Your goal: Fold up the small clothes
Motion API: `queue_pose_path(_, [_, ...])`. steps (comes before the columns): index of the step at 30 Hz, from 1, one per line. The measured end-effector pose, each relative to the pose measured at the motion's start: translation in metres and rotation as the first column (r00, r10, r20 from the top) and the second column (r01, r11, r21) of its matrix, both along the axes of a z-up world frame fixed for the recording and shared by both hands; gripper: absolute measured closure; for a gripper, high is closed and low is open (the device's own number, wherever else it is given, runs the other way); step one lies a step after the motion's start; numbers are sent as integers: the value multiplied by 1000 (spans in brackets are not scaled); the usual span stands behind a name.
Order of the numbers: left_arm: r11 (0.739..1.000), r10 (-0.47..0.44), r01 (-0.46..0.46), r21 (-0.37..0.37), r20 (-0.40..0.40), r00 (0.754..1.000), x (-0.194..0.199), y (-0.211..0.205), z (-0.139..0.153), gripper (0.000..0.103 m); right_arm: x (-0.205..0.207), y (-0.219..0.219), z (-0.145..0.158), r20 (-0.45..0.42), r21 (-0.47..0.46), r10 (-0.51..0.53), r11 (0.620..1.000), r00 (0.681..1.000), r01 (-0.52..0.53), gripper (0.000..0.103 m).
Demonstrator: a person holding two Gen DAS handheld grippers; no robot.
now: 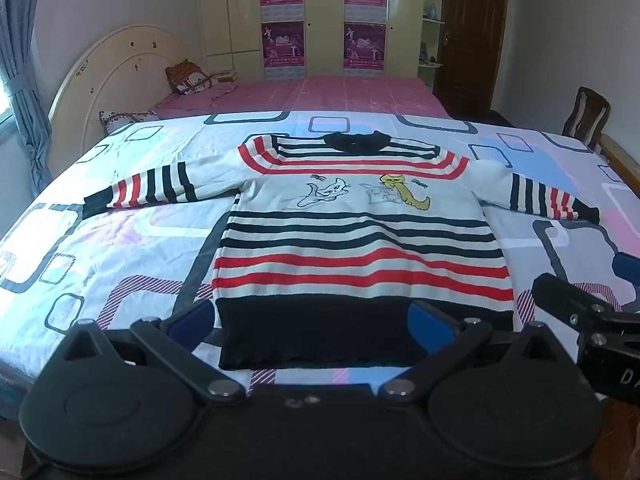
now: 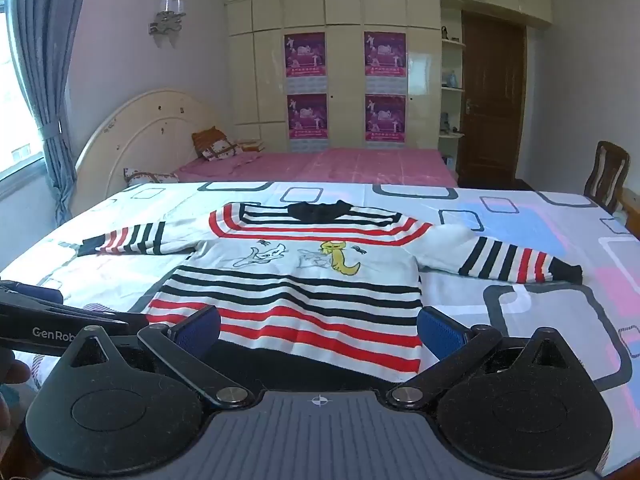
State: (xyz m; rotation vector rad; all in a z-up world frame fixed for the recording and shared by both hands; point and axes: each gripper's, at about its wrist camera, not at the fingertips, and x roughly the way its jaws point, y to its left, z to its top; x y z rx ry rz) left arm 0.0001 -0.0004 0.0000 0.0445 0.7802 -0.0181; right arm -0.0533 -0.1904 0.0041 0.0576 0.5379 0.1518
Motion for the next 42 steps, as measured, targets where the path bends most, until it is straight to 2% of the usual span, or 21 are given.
queue_pose_path(42, [1000, 1, -1, -1, -4, 1000, 4, -8, -1, 0, 9, -13, -1, 1, 8, -48, 999, 999, 48, 0])
